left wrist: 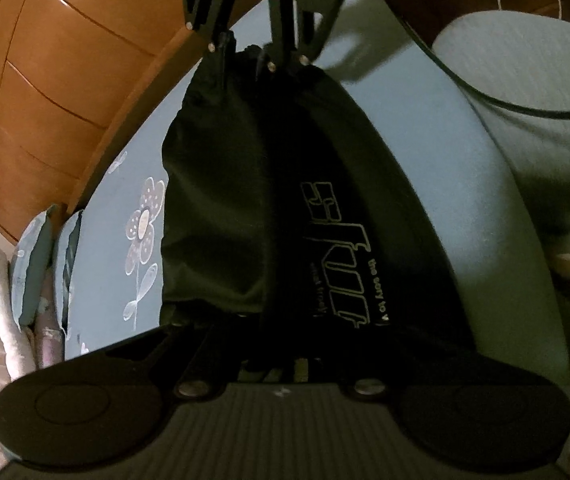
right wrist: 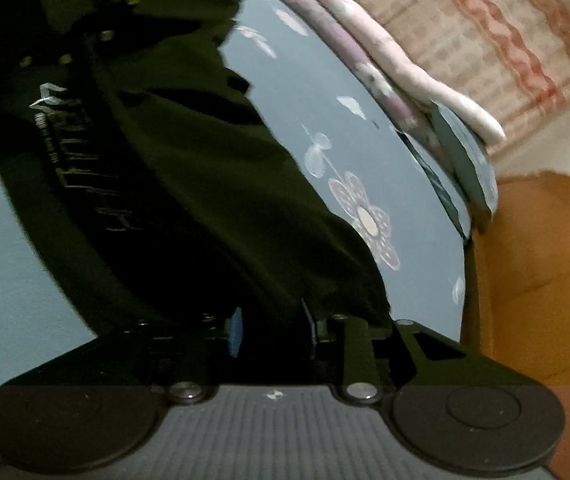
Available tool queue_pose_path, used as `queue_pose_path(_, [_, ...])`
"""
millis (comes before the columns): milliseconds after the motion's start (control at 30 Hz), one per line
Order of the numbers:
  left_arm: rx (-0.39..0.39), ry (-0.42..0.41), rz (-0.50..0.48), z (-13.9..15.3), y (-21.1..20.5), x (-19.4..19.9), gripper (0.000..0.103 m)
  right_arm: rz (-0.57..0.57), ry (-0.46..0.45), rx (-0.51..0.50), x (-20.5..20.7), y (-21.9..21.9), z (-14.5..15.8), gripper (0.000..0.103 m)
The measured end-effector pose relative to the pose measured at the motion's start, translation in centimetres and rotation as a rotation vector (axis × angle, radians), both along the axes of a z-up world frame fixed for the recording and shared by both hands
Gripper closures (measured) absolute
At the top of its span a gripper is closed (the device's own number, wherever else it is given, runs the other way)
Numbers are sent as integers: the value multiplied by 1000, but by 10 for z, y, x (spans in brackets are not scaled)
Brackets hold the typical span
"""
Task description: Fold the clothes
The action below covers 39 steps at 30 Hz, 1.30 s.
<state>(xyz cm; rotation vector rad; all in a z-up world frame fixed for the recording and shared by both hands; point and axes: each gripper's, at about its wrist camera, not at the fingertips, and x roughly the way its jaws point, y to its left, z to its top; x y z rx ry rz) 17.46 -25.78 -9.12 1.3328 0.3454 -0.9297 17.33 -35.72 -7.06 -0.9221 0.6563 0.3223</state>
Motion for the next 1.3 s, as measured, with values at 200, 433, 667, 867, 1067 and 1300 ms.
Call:
queue_pose_path(200, [-1,-7,-16,7,4,-8,101,32,34,-7,-5,7,8,93])
queue_pose_path(433, [-9,25,-11,1,1,-17,86,1,108,-8,-4,3,-3,82])
queue_pose_path(667, [-69,99,19,10,9,-27,60,-55,93,17,-16,-3,6,67])
queue_pose_path(867, [-171,172,71,29,25,-26,49,-107,71,55,-28,-8,20,62])
queue_pose_path(1067, [-300,170,93,44,28,-24,29,-157,54,121,-44,-9,32,62])
queue_pose_path(1300, [-373,231,166,55,31,-12,29,-333,70,424,-43,-40,55,62])
